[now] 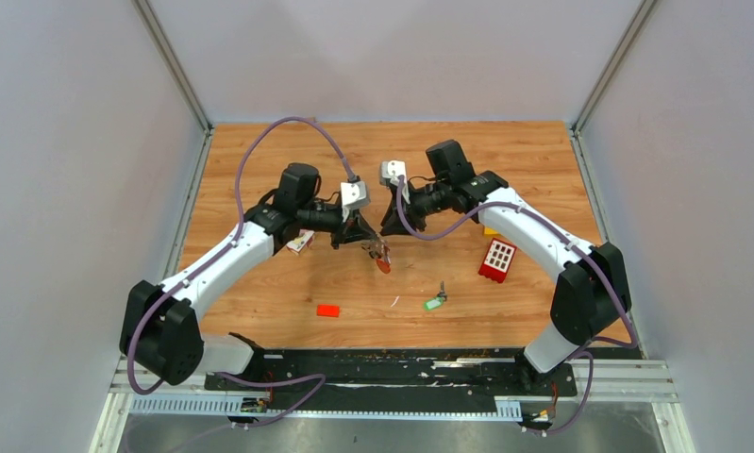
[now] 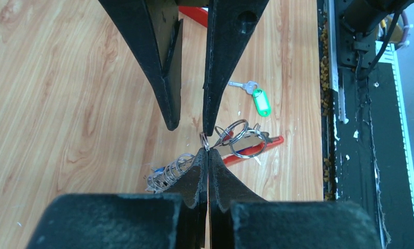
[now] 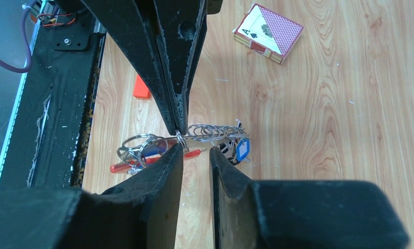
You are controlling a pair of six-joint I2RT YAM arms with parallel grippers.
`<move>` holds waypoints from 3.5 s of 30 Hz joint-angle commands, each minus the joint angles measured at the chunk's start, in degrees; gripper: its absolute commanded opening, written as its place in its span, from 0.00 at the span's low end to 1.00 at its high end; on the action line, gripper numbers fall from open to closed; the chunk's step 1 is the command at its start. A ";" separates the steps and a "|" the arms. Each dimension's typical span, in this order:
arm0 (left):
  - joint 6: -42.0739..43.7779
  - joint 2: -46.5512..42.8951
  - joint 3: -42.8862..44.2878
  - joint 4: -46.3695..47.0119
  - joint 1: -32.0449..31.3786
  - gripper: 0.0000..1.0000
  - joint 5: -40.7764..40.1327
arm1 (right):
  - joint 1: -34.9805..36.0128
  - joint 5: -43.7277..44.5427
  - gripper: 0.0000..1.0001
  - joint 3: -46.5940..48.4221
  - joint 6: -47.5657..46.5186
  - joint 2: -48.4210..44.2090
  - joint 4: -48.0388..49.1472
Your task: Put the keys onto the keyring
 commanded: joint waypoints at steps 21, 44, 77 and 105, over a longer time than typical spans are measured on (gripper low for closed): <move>2.61 -2.52 -0.95 2.91 -1.24 0.00 1.07 | 2.43 -3.31 0.06 0.60 -5.50 0.98 -1.96; -12.28 -1.59 -12.31 33.93 2.89 0.35 7.10 | 0.40 -6.47 0.00 1.36 0.49 -4.06 0.65; -2.74 -0.36 2.08 2.70 1.47 0.00 1.01 | -0.52 -2.16 0.08 -1.04 -2.25 -3.64 1.95; -0.36 -1.34 1.84 1.53 -0.97 0.00 0.76 | 2.39 -2.49 0.17 -0.02 -6.56 0.24 -1.93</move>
